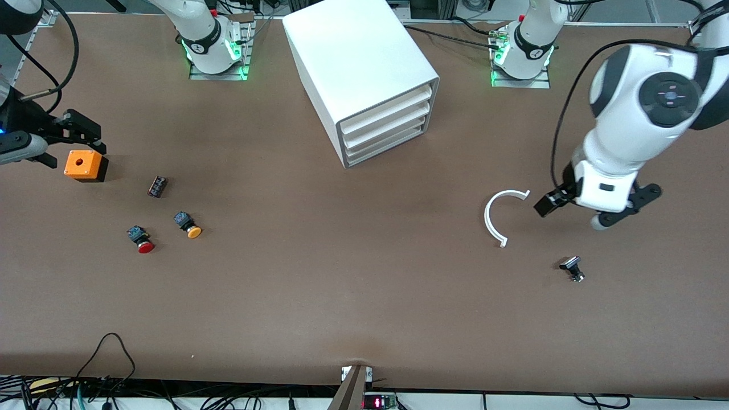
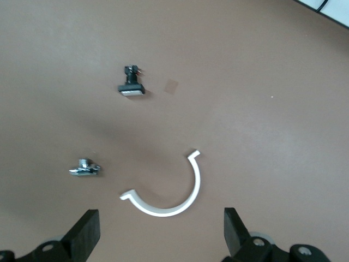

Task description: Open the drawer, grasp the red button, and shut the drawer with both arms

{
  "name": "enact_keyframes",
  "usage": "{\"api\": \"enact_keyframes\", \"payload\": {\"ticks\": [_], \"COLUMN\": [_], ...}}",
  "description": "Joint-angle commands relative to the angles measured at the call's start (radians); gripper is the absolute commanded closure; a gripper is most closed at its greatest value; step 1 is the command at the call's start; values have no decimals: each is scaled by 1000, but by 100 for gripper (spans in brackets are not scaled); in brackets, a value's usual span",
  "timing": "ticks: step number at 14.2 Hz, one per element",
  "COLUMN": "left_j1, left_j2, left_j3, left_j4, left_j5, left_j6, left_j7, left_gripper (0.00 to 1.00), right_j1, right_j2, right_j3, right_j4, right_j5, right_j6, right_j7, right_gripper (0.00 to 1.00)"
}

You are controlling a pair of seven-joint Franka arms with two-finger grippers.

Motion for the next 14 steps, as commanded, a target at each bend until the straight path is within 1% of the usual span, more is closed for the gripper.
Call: {"api": "enact_keyframes", "payload": {"ticks": [1, 3, 4, 5, 7, 8, 10, 12, 14], "left_j1": [53, 61, 53, 27, -48, -74, -100, -102, -100], "left_j2": [0, 0, -3, -14, -61, -81, -109, -112, -110], "left_j3": [-15, -5, 14, 66, 190, 229, 252, 255, 255], "left_j4": [65, 94, 120, 149, 163, 163, 165, 183, 183], "left_j5": [-49, -61, -77, -103, -159, -167, -166, -167, -170], "left_j6": [-88, -137, -171, -220, -280, -303, -351, -383, -380], "left_j7": [152, 235, 282, 351, 517, 570, 658, 687, 700], "left_gripper": [0, 0, 0, 0, 0, 0, 0, 0, 0], "right_j1": [10, 35, 36, 37, 37, 37, 35, 35, 32], "right_j2": [16, 16, 16, 16, 16, 16, 16, 16, 17], "right_j3": [6, 7, 7, 7, 6, 6, 4, 4, 3], "right_j4": [32, 33, 32, 33, 32, 33, 33, 33, 32], "right_j5": [3, -9, -9, -9, -8, -6, -3, -2, 0], "right_j6": [-14, -14, -15, -15, -15, -15, -15, -15, -15], "right_j7": [2, 8, 8, 8, 10, 8, 10, 10, 10], "right_gripper": [0, 0, 0, 0, 0, 0, 0, 0, 0]}}
